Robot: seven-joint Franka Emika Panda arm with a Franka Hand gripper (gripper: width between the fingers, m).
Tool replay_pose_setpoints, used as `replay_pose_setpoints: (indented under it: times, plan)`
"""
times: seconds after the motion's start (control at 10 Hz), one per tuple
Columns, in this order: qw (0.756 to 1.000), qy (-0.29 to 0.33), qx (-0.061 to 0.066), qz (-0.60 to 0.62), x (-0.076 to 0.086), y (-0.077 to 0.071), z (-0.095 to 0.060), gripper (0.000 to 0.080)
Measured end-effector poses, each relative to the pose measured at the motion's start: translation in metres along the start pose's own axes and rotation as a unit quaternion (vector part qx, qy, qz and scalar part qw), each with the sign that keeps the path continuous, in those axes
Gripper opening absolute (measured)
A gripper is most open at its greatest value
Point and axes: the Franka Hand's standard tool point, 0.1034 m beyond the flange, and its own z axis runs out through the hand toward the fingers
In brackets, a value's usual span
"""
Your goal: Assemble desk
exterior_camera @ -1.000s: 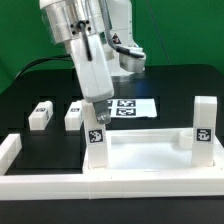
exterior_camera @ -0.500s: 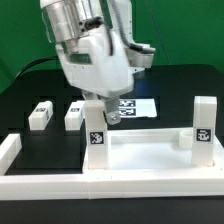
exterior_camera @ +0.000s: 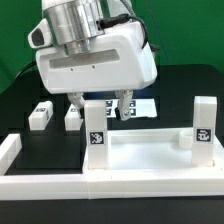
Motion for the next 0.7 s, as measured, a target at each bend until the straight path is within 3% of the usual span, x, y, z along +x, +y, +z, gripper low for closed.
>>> replay_pose_setpoints:
  times: [0.1,0.2,0.5,0.6,0.7]
  plan:
    - [0.993,-0.002,-0.022,-0.119,0.0048,0.0006,-0.0023,0.0648]
    - [0.984,-0.007,-0.028,-0.176,0.0080,-0.0042,-0.0010,0.0648]
    - [0.988,-0.010,-0.027,-0.151,0.0081,-0.0065,0.0017,0.0608]
    - [0.992,-0.009,-0.027,-0.122,0.0079,-0.0067,0.0019,0.0432]
    - [0.995,-0.008,-0.030,-0.096,0.0088,-0.0041,0.0018,0.0432]
